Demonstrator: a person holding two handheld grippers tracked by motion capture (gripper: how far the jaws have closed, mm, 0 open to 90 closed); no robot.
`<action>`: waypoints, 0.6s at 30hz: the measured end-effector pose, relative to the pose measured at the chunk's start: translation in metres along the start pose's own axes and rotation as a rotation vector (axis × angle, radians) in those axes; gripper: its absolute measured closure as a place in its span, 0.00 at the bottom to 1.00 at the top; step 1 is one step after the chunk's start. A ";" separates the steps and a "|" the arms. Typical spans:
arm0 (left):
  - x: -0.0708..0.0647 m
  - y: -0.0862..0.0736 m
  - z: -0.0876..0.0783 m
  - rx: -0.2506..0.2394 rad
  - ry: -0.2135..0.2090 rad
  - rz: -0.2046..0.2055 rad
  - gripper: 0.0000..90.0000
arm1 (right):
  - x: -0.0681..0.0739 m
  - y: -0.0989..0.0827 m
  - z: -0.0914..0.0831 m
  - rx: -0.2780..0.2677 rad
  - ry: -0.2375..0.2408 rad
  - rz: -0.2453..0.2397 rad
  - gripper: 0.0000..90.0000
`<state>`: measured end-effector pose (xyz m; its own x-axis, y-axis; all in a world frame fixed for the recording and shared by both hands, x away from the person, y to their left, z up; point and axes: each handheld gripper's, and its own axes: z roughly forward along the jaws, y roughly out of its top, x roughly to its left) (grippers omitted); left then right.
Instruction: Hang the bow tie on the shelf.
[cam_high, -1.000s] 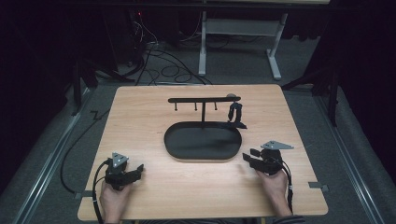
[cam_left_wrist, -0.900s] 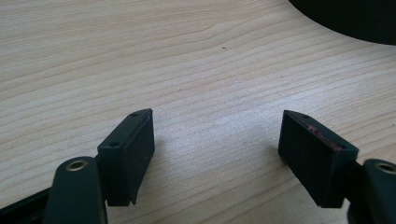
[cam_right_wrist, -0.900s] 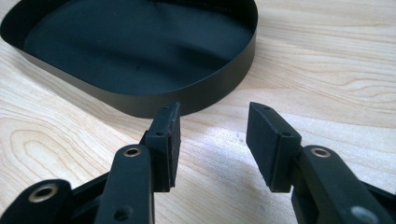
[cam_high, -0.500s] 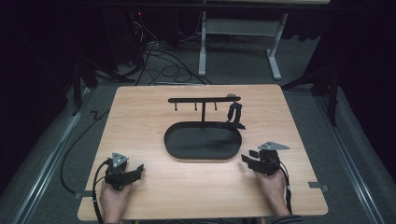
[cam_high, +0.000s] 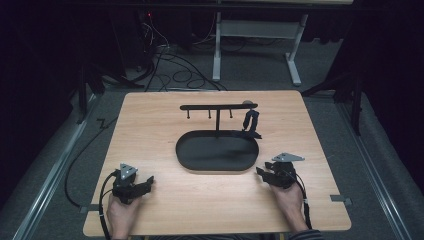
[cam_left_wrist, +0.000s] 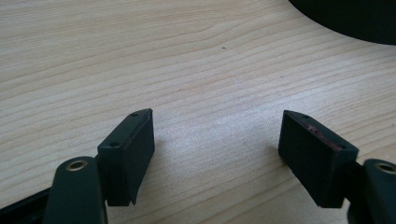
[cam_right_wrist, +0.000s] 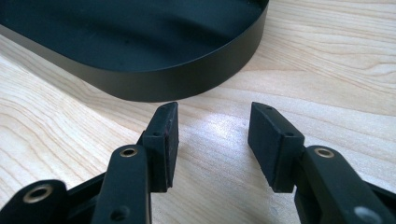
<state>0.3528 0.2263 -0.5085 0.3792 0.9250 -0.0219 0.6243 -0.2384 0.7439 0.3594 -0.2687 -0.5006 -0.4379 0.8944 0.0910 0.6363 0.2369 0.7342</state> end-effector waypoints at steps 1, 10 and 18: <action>0.000 0.000 0.000 0.000 0.000 0.000 0.30 | 0.000 -0.001 0.000 -0.004 -0.001 0.000 0.60; 0.000 0.000 0.000 -0.001 -0.002 -0.001 0.30 | 0.011 -0.002 0.002 0.006 -0.058 -0.073 0.53; 0.001 0.000 -0.001 -0.003 -0.009 -0.007 0.30 | 0.012 -0.002 0.002 0.010 -0.081 -0.070 0.48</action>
<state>0.3524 0.2273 -0.5084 0.3812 0.9239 -0.0329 0.6249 -0.2313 0.7457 0.3543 -0.2574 -0.5022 -0.4286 0.9034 -0.0150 0.6128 0.3029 0.7299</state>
